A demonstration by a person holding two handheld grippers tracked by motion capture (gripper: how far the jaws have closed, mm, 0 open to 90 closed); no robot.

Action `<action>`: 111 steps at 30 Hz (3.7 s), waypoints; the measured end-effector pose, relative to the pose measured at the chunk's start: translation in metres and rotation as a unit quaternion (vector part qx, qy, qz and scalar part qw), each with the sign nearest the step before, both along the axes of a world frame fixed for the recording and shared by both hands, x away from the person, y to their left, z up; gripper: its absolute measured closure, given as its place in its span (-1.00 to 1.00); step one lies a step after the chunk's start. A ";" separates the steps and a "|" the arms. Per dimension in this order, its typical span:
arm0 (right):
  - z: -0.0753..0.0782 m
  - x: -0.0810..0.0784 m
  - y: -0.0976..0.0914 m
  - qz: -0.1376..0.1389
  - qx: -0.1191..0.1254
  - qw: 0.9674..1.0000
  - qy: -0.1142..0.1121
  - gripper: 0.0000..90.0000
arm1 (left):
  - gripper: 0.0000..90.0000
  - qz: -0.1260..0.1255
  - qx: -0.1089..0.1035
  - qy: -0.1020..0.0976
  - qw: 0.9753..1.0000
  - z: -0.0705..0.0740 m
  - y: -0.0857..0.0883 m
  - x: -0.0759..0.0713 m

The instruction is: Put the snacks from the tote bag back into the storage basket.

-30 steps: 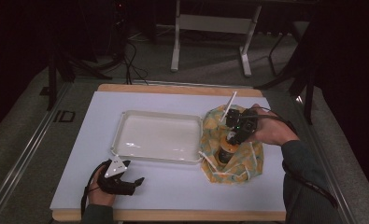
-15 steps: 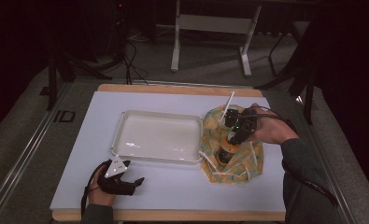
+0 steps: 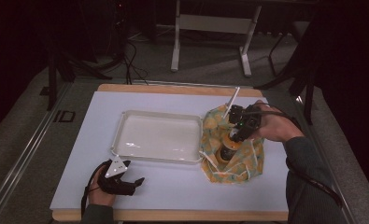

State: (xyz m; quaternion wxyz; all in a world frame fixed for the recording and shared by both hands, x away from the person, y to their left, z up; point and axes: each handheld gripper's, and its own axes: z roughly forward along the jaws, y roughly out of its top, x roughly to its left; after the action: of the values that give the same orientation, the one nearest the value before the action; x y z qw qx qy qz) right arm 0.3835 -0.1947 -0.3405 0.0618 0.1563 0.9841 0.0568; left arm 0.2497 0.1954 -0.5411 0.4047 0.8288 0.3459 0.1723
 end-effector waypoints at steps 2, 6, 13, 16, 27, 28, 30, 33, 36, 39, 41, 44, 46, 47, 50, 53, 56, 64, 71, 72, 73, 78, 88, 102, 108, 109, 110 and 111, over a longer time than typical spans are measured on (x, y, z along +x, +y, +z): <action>0.002 0.000 0.000 0.001 -0.001 1.000 -0.001 0.31 | -0.65 0.000 0.000 0.000 1.000 0.000 0.000 0.000; 0.005 0.000 0.001 0.001 -0.003 1.000 -0.003 0.31 | -0.65 0.000 0.000 0.000 1.000 0.000 0.000 0.000; 0.014 -0.003 0.000 0.007 0.000 1.000 -0.005 0.31 | -0.65 0.000 0.000 0.002 1.000 0.000 0.000 0.000; 0.016 -0.003 0.000 0.006 0.000 1.000 -0.006 0.31 | -0.65 0.000 0.000 0.002 1.000 0.000 0.000 0.000; 0.025 -0.008 -0.002 0.015 0.005 1.000 -0.009 0.31 | -0.65 -0.001 0.002 0.002 1.000 0.000 0.000 0.000; 0.025 -0.008 -0.002 0.016 0.005 1.000 -0.009 0.31 | -0.64 -0.001 0.001 0.002 1.000 0.000 0.000 0.000; 0.026 -0.009 -0.002 0.019 0.005 1.000 -0.010 0.31 | -0.65 -0.001 0.001 0.002 1.000 0.000 0.000 0.000; 0.028 -0.011 -0.002 0.022 0.006 1.000 -0.010 0.31 | -0.65 -0.001 0.002 0.002 1.000 0.000 0.000 0.000; 0.031 -0.012 -0.001 0.024 0.010 1.000 -0.009 0.31 | -0.65 -0.002 0.002 0.002 1.000 0.000 0.000 0.000; 0.033 -0.013 -0.001 0.029 0.011 0.999 -0.008 0.31 | -0.65 -0.001 0.002 0.002 1.000 0.000 0.000 0.000; 0.034 -0.014 0.000 0.032 0.012 0.999 -0.008 0.31 | -0.65 -0.001 0.002 0.002 1.000 0.000 0.000 0.000; 0.037 -0.015 0.001 0.033 0.015 0.999 -0.008 0.31 | -0.64 -0.001 0.002 0.002 1.000 0.000 0.000 0.000; 0.039 -0.016 0.001 0.034 0.018 0.999 -0.007 0.31 | -0.65 -0.001 0.002 0.002 1.000 0.000 0.000 0.000; 0.040 -0.016 0.001 0.034 0.019 0.999 -0.007 0.31 | -0.65 -0.001 0.002 0.002 1.000 0.000 0.000 0.000; 0.043 -0.017 0.001 0.036 0.020 0.999 -0.009 0.31 | -0.64 -0.001 0.001 0.002 1.000 0.000 0.000 0.000; 0.046 -0.018 0.001 0.037 0.021 0.999 -0.010 0.31 | -0.65 -0.001 0.001 0.001 1.000 0.000 0.000 0.000; 0.049 -0.019 0.002 0.037 0.024 0.999 -0.010 0.31 | -0.65 -0.001 0.002 0.002 1.000 0.000 0.000 0.000; 0.057 -0.020 0.011 0.048 0.030 0.998 -0.014 0.31 | -0.65 -0.001 0.002 0.002 1.000 0.000 0.000 0.000; 0.065 -0.021 0.019 0.054 0.034 0.998 -0.018 0.31 | -0.65 -0.001 0.001 0.002 1.000 0.000 0.000 0.000; 0.065 -0.021 0.019 0.054 0.034 0.998 -0.018 0.31 | -0.65 -0.001 0.001 0.002 1.000 0.000 0.000 0.000; 0.066 -0.021 0.020 0.055 0.034 0.998 -0.019 0.31 | -0.65 -0.001 0.001 0.002 1.000 0.000 0.000 0.000; 0.071 -0.023 0.025 0.061 0.030 0.997 -0.023 0.31 | -0.65 -0.001 0.001 0.002 1.000 0.000 0.000 0.000; 0.078 -0.021 0.034 0.065 0.034 0.997 -0.028 0.31 | -0.65 -0.001 0.001 0.002 1.000 0.000 0.000 0.000; 0.076 -0.016 0.053 0.075 0.034 0.996 -0.024 0.31 | -0.65 0.000 -0.004 0.001 1.000 0.000 0.001 0.000; 0.077 -0.017 0.065 0.084 0.034 0.995 -0.026 0.31 | -0.65 0.001 -0.006 0.000 1.000 0.000 0.002 0.000; 0.077 -0.017 0.066 0.084 0.034 0.996 -0.027 0.31 | -0.65 0.002 -0.008 0.001 1.000 0.000 0.002 0.000; 0.076 -0.018 0.069 0.087 0.033 0.995 -0.028 0.31 | -0.65 0.002 -0.009 0.001 1.000 0.000 0.002 0.000; 0.076 -0.018 0.071 0.088 0.035 0.995 -0.028 0.31 | -0.65 0.002 -0.009 0.001 1.000 0.000 0.002 0.000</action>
State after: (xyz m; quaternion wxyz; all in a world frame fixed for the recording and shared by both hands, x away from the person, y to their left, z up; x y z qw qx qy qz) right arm 0.3657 -0.1241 -0.2640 0.0786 0.0692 0.9894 0.1005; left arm 0.2498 0.1973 -0.5408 0.4113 0.8248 0.3491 0.1696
